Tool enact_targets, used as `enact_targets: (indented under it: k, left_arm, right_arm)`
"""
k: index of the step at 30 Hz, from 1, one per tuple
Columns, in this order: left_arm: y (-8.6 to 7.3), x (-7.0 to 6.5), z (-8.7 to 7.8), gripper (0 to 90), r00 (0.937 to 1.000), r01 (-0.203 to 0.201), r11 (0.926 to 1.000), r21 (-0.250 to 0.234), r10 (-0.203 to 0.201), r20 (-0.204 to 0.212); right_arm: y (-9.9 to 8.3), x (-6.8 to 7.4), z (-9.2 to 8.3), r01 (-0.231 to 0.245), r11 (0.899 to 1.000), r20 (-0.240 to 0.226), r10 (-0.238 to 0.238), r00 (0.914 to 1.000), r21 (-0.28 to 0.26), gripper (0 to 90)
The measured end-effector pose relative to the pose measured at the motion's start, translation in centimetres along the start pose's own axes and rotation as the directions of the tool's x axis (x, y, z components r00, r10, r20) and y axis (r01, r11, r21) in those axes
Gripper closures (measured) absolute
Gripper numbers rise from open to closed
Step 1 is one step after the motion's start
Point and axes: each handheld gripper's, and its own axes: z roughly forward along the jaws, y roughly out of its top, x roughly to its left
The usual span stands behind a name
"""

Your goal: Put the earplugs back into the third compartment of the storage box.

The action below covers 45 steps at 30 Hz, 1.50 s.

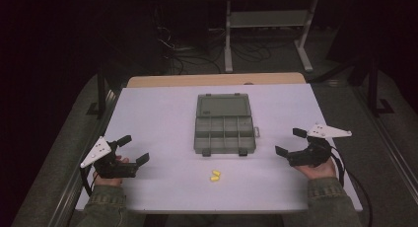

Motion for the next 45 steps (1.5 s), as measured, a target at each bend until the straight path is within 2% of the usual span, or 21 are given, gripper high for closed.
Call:
enact_targets:
  k: [19, 21, 26, 33, 45]
  left_arm:
    - [0.0, -0.1, 0.0, 0.0, 1.0, -0.001, 1.0, 0.0, 0.001, 0.008]
    - [0.0, -0.3, 0.0, 0.0, 0.9999, -0.005, 1.0, -0.002, 0.005, 0.013]
    - [0.0, -0.3, 0.3, 0.0, 0.9998, -0.004, 1.0, -0.003, 0.004, 0.022]
    - [0.1, -0.6, 0.5, 0.0, 0.9991, -0.029, 0.9996, 0.007, 0.028, 0.03]
    - [0.0, -0.8, 0.5, 0.0, 0.9989, -0.032, 0.9994, 0.013, 0.032, 0.033]
  right_arm:
    - [0.6, 0.5, -0.1, -0.011, 1.0, -0.011, 0.012, 0.9999, 0.021, 0.0]
    - [0.9, 0.6, 0.0, -0.042, 0.999, -0.024, 0.043, 0.9988, 0.035, 0.0]
    - [1.5, 1.0, 0.0, -0.043, 0.997, -0.037, 0.045, 0.9983, 0.057, 0.0]
    - [2.3, 2.1, 0.1, -0.009, 0.998, -0.063, 0.013, 0.9979, 0.061, 0.0]
    - [3.7, 3.8, 1.8, 0.049, 0.993, -0.114, -0.037, 0.9928, 0.106, 0.0]
